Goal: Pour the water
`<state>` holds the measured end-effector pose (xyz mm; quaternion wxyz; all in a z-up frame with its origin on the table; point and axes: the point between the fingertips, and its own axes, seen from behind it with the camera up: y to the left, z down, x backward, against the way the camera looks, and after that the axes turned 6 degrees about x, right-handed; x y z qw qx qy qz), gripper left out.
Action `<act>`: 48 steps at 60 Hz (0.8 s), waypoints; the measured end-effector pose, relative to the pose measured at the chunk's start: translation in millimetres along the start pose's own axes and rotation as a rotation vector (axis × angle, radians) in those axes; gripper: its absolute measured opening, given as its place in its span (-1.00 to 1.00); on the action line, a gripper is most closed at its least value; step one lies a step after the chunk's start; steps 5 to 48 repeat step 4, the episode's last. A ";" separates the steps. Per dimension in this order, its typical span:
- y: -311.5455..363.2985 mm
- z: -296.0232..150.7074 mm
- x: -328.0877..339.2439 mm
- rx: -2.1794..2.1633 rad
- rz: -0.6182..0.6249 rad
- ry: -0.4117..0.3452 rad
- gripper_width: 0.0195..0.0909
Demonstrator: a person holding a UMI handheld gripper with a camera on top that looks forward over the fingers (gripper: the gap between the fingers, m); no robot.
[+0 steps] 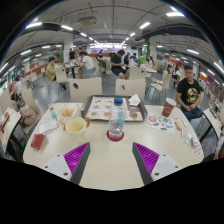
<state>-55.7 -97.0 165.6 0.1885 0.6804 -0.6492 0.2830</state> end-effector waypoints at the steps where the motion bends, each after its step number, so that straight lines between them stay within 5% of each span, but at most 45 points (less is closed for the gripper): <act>1: 0.3 0.3 0.8 -0.002 -0.001 0.001 0.84; 48: 1.4 1.9 1.6 -0.003 -0.005 0.008 0.84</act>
